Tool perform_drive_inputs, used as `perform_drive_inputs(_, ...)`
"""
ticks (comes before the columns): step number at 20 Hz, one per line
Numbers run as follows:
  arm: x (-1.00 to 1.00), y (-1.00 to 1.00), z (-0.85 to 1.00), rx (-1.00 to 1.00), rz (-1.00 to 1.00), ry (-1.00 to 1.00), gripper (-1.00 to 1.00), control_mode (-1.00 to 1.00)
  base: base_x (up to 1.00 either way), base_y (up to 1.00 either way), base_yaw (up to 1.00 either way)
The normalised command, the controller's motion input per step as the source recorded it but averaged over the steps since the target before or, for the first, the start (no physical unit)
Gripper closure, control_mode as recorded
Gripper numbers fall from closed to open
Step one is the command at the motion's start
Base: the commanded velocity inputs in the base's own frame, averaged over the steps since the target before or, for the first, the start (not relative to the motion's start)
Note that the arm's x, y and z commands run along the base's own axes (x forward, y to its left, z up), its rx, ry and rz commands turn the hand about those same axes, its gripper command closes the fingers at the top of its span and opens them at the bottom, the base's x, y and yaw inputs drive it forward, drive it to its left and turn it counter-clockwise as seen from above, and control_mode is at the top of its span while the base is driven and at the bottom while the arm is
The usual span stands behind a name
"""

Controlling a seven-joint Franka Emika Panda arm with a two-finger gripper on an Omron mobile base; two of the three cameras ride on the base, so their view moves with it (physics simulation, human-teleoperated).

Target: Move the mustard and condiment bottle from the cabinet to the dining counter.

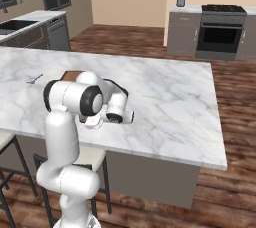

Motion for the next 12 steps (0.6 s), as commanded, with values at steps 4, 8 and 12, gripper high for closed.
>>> perform_drive_inputs(4, 0.00, -0.27, 0.33, 0.03, 0.00, -0.04, -1.00, -1.00, 0.00, 0.00, 0.00)
perform_drive_inputs(8, -0.02, -0.22, 0.26, 0.02, 0.00, -0.05, -1.00, -1.00, 0.00, 0.00, 0.00)
perform_drive_inputs(12, -0.12, -0.23, 0.26, 0.01, 0.00, -0.06, -1.00, -1.00, 0.00, 0.00, 0.00)
